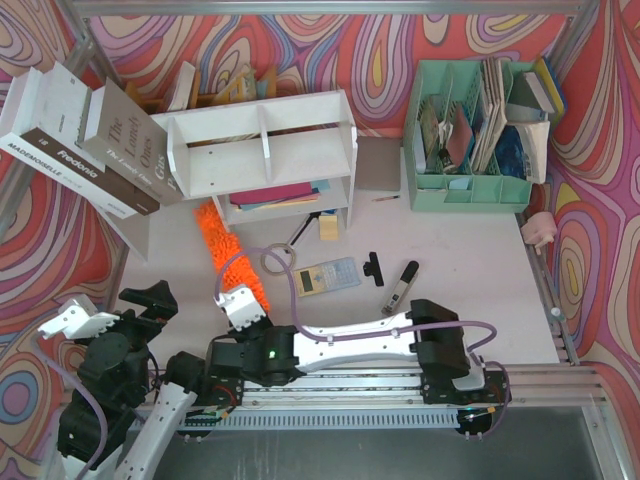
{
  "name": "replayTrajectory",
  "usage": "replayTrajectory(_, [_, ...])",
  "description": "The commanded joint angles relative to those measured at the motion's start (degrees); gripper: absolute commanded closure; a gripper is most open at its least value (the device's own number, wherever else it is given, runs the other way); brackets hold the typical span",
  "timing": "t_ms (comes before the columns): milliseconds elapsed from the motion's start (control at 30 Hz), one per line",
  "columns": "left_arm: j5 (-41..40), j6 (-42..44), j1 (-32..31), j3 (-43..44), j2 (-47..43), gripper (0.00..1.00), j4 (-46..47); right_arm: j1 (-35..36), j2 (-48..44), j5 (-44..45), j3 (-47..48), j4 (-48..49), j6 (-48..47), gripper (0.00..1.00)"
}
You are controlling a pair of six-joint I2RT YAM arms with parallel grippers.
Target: Dust the bookshelf with a duster
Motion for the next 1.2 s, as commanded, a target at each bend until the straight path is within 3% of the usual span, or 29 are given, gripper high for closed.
replayTrajectory(0, [-0.14, 0.53, -0.29, 0.06, -0.84, 0.01, 0.00, -1.13, 1.49, -2.81, -2.24, -1.51, 1.00, 1.00])
replayTrajectory(200, [-0.27, 0.44, -0.29, 0.13, -0.80, 0.02, -0.19, -1.28, 0.26, 0.56, -0.25, -1.80, 0.29, 1.00])
replayTrajectory(500, [-0.44, 0.47, -0.29, 0.22, -0.84, 0.01, -0.27, -1.28, -9.85, 6.57, -3.83, 10.68, -5.62, 1.00])
replayTrajectory(767, [-0.37, 0.49, -0.29, 0.26, -0.84, 0.02, -0.29, -0.71, -11.43, 7.08, -3.56, 15.70, -11.50, 1.00])
replayTrajectory(900, [-0.99, 0.34, -0.28, 0.38, -0.82, 0.01, -0.61, -0.07, -11.07, 2.07, -3.86, 23.95, -19.83, 1.00])
replayTrajectory(1167, [-1.16, 0.18, -0.29, 0.48, -0.84, 0.01, -0.84, 1.91, -5.64, -4.22, 1.12, 27.34, -26.45, 1.00])
